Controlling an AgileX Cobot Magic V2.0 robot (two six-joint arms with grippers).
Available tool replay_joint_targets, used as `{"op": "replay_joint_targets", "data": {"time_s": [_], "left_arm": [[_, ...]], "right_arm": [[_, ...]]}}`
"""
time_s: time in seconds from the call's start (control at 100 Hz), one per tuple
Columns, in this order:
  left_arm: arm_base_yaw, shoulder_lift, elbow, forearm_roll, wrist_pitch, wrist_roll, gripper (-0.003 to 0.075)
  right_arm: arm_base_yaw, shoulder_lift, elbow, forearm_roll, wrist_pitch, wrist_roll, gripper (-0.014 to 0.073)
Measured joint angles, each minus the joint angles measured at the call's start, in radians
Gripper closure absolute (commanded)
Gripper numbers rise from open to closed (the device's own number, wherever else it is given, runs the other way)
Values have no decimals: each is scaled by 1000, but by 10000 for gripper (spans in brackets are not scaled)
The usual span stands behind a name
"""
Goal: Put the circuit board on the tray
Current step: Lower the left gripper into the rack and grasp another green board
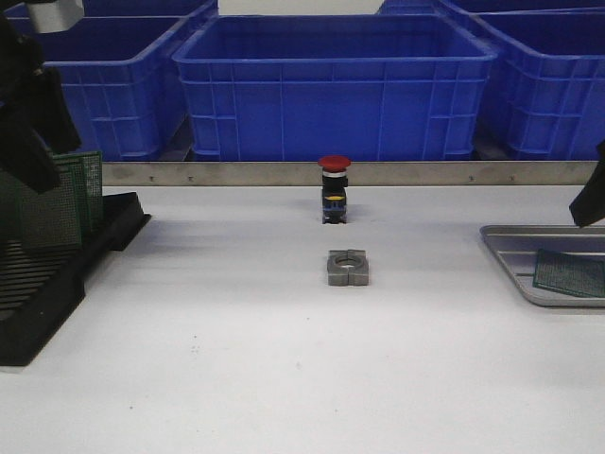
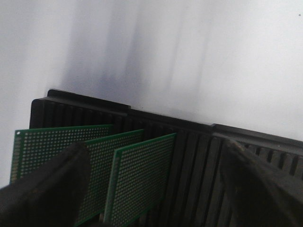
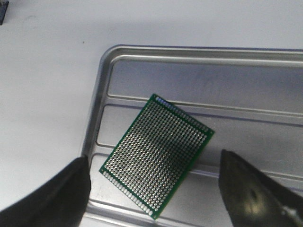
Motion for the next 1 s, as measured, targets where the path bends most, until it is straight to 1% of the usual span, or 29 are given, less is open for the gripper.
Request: {"op": "replay_joint_targets", "data": {"time_s": [0.28, 0.36, 0.45, 0.55, 0.74, 0.78, 1.0], "left_arm": [[0, 32, -2, 16, -6, 0, 189], [0, 45, -2, 16, -6, 0, 211], [0, 63, -2, 18, 6, 0, 282], [0, 75, -2, 21, 22, 0, 398], [0, 77, -2, 23, 27, 0, 692], [0, 77, -2, 23, 27, 0, 739], [0, 77, -4, 24, 39, 0, 741]], "right_arm": [[0, 0, 0, 0, 0, 2, 15], [0, 0, 0, 0, 0, 2, 15], [0, 0, 0, 0, 0, 2, 15], [0, 0, 0, 0, 0, 2, 15], [0, 0, 0, 2, 0, 0, 15], [0, 0, 0, 2, 0, 0, 15], [0, 0, 0, 2, 0, 0, 15]]}}
